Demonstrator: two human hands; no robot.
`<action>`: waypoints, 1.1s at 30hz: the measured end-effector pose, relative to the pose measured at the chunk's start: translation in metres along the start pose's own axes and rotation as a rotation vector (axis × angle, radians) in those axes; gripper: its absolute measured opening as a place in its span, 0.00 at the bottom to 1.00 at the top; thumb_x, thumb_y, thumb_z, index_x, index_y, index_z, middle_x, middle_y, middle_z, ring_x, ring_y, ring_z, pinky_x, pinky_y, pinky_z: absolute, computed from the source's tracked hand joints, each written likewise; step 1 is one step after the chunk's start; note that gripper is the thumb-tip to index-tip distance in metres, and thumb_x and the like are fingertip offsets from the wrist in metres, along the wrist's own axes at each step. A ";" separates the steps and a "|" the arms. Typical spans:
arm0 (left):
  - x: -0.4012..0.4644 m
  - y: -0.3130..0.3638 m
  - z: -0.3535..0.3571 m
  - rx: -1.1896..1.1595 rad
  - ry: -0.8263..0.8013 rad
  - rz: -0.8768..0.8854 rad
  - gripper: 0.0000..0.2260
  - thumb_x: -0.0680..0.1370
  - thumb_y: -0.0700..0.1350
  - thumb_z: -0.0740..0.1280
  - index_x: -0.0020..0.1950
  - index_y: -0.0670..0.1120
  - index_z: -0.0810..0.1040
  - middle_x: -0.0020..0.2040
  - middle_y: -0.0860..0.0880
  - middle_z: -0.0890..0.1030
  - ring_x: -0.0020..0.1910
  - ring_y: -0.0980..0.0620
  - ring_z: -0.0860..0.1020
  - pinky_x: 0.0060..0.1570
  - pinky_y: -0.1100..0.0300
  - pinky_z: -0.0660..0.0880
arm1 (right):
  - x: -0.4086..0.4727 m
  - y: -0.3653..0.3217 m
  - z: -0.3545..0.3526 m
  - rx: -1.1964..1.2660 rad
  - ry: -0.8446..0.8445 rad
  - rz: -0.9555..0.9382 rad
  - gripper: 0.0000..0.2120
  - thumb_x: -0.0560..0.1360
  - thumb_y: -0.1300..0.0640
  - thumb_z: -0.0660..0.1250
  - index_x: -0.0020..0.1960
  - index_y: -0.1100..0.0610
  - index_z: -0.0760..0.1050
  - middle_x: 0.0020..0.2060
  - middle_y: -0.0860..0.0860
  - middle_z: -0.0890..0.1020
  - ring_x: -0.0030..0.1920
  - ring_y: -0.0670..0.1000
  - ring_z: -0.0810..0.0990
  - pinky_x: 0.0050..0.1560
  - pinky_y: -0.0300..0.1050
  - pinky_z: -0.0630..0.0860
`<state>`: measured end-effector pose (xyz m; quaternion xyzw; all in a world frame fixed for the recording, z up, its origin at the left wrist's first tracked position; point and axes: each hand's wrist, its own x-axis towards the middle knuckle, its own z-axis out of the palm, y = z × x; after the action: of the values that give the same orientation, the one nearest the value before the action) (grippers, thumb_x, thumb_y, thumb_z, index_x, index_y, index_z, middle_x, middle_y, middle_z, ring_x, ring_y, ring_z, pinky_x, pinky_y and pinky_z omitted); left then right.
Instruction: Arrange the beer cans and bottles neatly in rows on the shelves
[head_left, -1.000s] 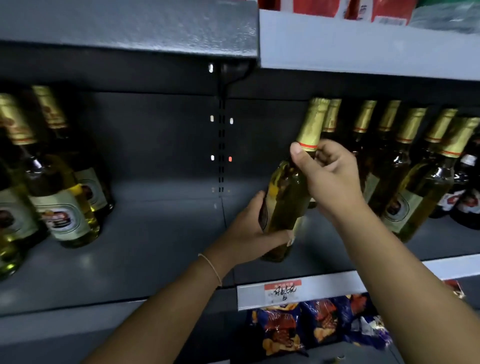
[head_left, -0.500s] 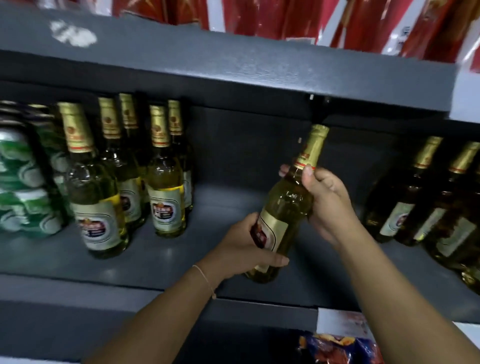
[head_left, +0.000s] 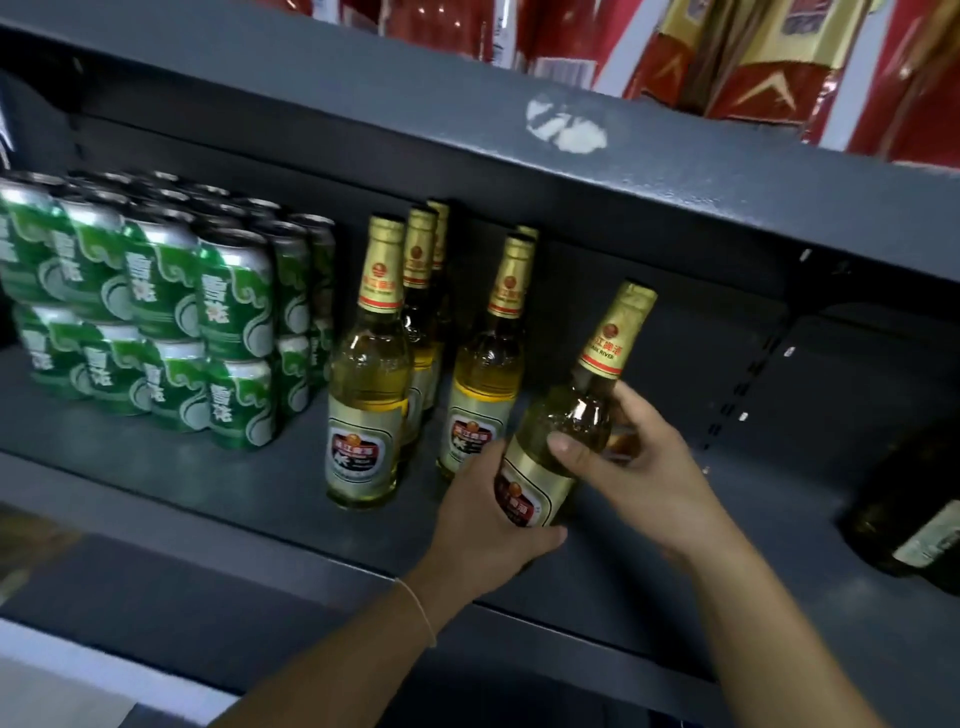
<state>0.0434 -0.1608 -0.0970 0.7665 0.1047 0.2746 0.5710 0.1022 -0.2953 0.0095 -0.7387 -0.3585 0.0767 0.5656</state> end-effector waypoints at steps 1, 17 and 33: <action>0.001 -0.004 -0.007 0.016 0.016 0.019 0.32 0.58 0.53 0.80 0.58 0.61 0.72 0.53 0.57 0.80 0.52 0.59 0.79 0.52 0.59 0.79 | 0.000 0.001 0.010 0.023 -0.006 0.000 0.26 0.70 0.58 0.76 0.65 0.47 0.74 0.53 0.46 0.84 0.53 0.43 0.83 0.45 0.32 0.78; -0.010 -0.037 -0.078 0.274 -0.099 0.096 0.32 0.67 0.54 0.75 0.68 0.59 0.67 0.60 0.59 0.75 0.59 0.61 0.73 0.62 0.59 0.73 | -0.002 0.030 0.085 0.141 0.137 -0.026 0.28 0.73 0.63 0.69 0.72 0.55 0.69 0.60 0.46 0.82 0.61 0.44 0.80 0.61 0.38 0.76; -0.023 -0.047 -0.092 0.284 -0.076 0.098 0.22 0.72 0.44 0.61 0.67 0.51 0.72 0.59 0.55 0.77 0.57 0.58 0.76 0.59 0.56 0.76 | -0.032 0.081 0.115 0.095 0.182 0.119 0.28 0.73 0.69 0.71 0.70 0.55 0.71 0.60 0.46 0.83 0.61 0.45 0.80 0.59 0.36 0.77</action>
<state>-0.0176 -0.0811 -0.1296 0.8535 0.0832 0.2554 0.4465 0.0549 -0.2340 -0.1122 -0.7349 -0.2573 0.0599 0.6246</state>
